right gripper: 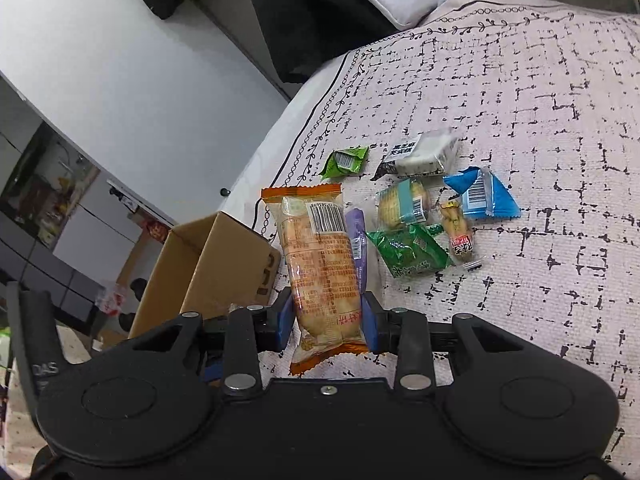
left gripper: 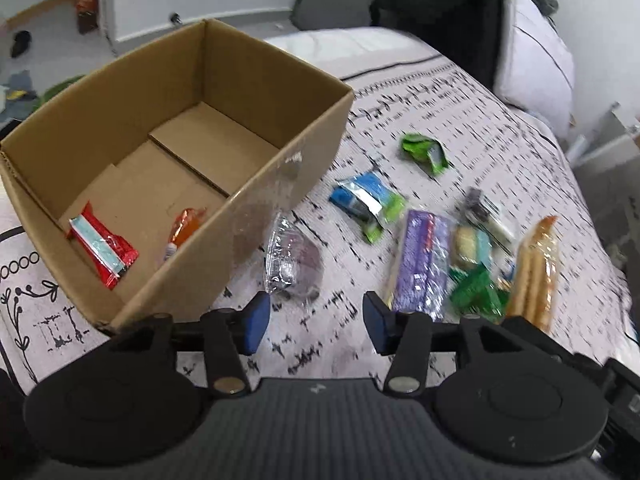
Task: Organize snacks
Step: 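Carry the candy bag and cracker pack into the box and release both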
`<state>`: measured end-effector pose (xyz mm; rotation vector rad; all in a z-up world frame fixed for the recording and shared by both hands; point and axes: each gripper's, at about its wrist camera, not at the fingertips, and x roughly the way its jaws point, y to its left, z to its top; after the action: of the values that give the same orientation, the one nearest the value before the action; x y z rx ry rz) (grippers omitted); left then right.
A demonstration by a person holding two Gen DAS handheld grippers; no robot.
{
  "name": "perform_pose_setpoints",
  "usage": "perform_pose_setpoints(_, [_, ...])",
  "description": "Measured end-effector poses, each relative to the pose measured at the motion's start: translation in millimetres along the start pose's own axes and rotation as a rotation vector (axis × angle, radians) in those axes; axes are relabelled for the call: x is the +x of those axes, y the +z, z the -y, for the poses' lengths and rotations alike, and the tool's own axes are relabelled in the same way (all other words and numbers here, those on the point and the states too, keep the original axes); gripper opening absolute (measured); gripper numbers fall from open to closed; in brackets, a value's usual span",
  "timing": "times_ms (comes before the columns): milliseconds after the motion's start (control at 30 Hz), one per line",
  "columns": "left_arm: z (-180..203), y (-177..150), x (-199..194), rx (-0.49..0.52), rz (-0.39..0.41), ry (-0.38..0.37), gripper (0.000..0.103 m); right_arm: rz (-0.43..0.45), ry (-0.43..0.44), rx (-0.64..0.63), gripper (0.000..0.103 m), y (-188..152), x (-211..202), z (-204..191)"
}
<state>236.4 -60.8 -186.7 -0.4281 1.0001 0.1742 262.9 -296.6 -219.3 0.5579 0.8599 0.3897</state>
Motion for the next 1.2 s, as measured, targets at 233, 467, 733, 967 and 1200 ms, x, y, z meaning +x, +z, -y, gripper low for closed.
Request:
perform_pose_setpoints(233, [4.9, -2.5, 11.7, -0.015, 0.025, 0.073, 0.053, -0.025, 0.022, 0.024, 0.034, 2.0, 4.3, 11.9])
perform_pose_setpoints(467, [8.2, -3.9, 22.3, -0.036, 0.064, 0.132, 0.053, -0.039, 0.048, 0.017, 0.034, 3.2, 5.8, 15.5])
perform_pose_setpoints(733, [8.5, -6.4, 40.2, -0.07, 0.071, 0.161, 0.053, -0.055, 0.067, 0.039, 0.034, 5.0, 10.0, 23.7])
perform_pose_setpoints(967, [6.7, -4.8, 43.2, -0.13, 0.123, 0.151, 0.053, -0.062, 0.073, 0.049, 0.034, 4.3, 10.9, 25.6])
perform_pose_setpoints(1200, [6.0, -6.6, 43.1, -0.116, 0.127, 0.142, 0.033, -0.061, 0.06, 0.044, 0.034, 3.7, 11.2, 25.1])
